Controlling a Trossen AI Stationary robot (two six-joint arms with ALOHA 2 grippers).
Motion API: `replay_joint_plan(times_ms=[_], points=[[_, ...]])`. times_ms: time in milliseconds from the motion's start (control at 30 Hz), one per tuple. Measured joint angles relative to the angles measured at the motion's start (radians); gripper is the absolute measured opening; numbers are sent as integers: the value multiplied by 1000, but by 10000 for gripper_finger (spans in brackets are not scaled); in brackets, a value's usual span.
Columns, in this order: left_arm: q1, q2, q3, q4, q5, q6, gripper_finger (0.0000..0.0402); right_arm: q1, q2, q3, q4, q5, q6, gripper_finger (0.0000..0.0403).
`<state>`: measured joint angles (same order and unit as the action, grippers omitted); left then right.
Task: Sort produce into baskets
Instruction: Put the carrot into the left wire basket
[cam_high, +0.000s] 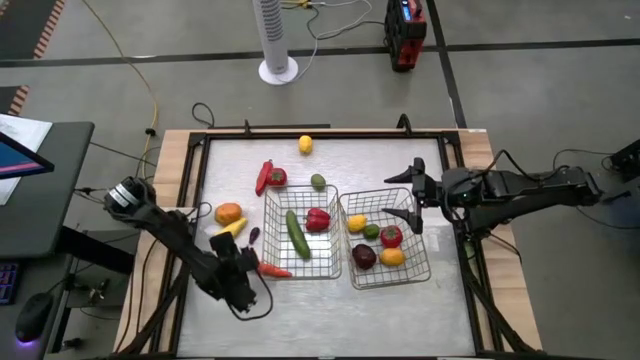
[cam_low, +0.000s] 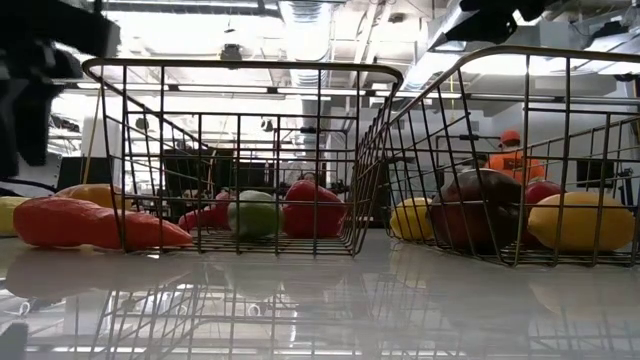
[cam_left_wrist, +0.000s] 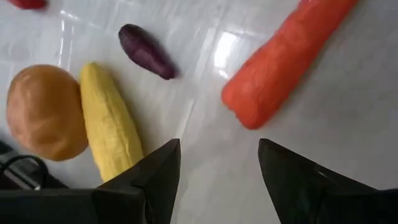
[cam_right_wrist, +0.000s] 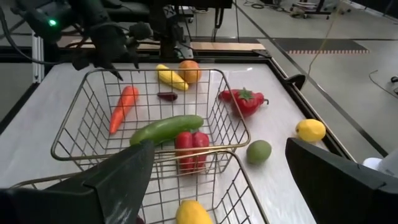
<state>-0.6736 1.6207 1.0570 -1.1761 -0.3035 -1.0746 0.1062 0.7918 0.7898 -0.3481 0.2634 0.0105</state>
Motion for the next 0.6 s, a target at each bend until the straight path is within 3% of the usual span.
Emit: replay_joint_plan(times_ms=[267,433,600], points=[[45,0,-16,86,-69,128,207,-3,0,0,-1,0,-7,388],[24,0,-16,128,-96,140,241,-2,0,0,-3,0,-6,388],[-47,0,-19,146,-230,156,274,-2,5,0,-3,0,-3,388]])
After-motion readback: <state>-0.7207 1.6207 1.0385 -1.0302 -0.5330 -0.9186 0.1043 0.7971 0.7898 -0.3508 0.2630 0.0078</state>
